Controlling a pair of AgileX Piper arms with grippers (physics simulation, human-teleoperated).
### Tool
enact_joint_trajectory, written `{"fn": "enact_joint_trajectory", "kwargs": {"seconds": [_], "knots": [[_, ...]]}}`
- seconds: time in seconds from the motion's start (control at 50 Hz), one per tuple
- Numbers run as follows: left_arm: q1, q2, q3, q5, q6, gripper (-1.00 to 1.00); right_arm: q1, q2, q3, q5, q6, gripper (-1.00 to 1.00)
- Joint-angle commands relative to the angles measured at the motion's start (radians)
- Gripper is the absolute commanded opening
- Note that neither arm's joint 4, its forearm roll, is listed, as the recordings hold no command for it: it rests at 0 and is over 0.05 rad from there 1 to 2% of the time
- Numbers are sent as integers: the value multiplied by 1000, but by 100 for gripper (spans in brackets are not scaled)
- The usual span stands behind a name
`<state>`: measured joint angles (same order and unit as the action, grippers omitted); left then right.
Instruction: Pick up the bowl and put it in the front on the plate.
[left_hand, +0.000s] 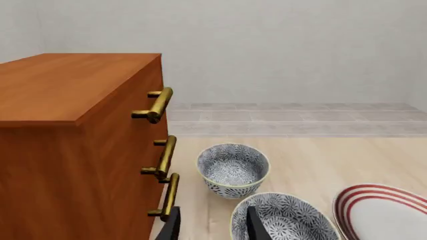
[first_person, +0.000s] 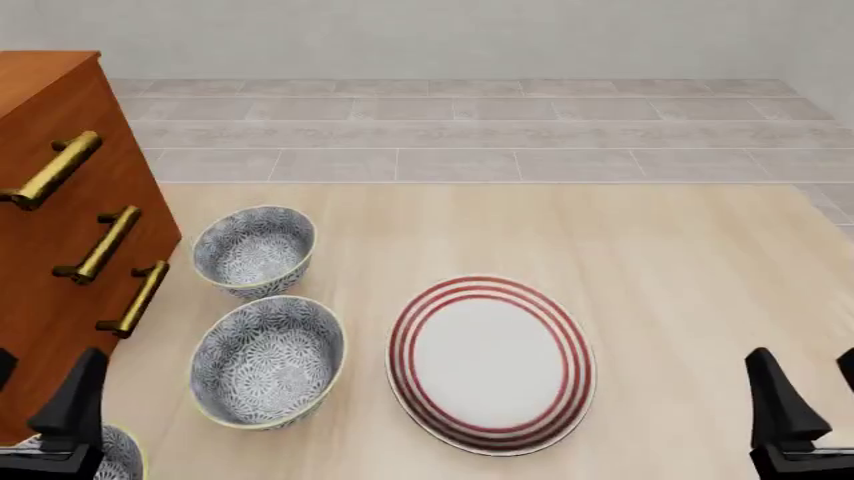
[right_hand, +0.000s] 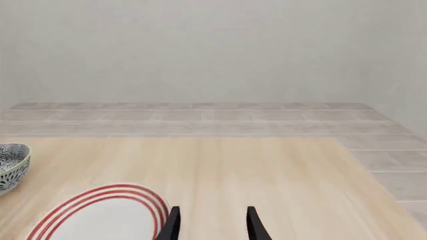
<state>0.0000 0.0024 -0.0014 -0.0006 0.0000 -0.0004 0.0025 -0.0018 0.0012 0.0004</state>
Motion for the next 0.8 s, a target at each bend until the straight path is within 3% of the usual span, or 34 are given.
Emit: {"fn": "enact_joint_trajectory", "kwargs": {"seconds": [0.02, 0.28, 0.48, 0.54, 0.64, 0.68, 0.76, 0.78, 0.8], "knots": [[0, 5, -3, -1, 0, 100, 1, 5, -2, 5, -1, 100], [0, 5, -3, -1, 0, 100, 17, 70, -32, -35, -4, 100], [0, 5, -3, -1, 0, 100, 65, 326, -161, -172, 17, 100], [0, 5, -3, -1, 0, 100, 138, 543, -267, -255, -3, 100], [0, 5, -3, -1, 0, 100, 180, 650, -338, -261, 8, 100], [0, 5, -3, -1, 0, 100, 196, 692, -368, -257, 38, 100], [0, 5, -3, -1, 0, 100, 234, 780, -432, -262, 33, 100], [0, 5, -3, -1, 0, 100, 249, 799, -451, -258, 66, 100], [0, 5, -3, -1, 0, 100, 252, 810, -461, -255, 62, 100]]}}
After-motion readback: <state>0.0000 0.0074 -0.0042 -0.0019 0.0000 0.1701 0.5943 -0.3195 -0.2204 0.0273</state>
